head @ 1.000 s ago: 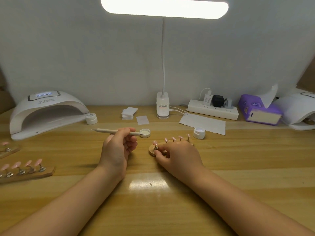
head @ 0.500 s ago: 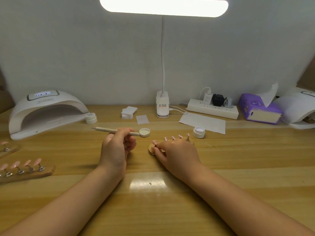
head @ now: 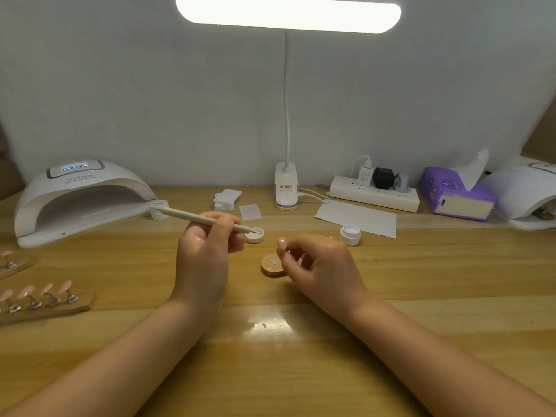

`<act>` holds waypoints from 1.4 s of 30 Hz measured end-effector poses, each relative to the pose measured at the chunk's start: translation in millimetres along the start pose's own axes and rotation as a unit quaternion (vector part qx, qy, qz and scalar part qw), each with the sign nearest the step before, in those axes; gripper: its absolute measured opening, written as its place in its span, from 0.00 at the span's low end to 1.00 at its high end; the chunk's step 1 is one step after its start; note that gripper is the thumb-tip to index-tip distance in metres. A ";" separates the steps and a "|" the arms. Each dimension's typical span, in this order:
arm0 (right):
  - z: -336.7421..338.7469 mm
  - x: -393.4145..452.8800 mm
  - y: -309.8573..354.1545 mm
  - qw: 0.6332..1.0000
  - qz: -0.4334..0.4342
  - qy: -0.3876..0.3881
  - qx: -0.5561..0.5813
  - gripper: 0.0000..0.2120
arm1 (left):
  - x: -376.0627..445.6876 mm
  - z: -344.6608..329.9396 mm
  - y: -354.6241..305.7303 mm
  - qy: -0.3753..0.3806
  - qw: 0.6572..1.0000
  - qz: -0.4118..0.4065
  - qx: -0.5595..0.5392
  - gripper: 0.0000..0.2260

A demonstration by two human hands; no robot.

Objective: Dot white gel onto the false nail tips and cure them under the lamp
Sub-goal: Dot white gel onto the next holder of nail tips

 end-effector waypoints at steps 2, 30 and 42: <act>10.1 0.1 -0.5 0.999 -0.008 -0.026 0.041 0.08 | -11.2 -7.3 -21.9 0.005 0.997 -0.067 0.042 0.07; 42.9 12.1 24.8 0.990 0.039 -0.111 0.082 0.06 | -55.1 -46.3 -80.4 0.082 0.934 -0.282 0.203 0.04; 42.6 12.2 26.5 0.990 0.047 -0.108 0.073 0.06 | -56.2 -47.3 -83.5 0.076 0.927 -0.289 0.228 0.04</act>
Point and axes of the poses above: each hand's wrist, its own x-axis towards the middle knuckle, its own z-axis out of the back of the hand, y = z × x, the point moved 10 cm from there along x, towards the middle knuckle, and after that the axes turned 10 degrees about z, right-handed, at the moved point
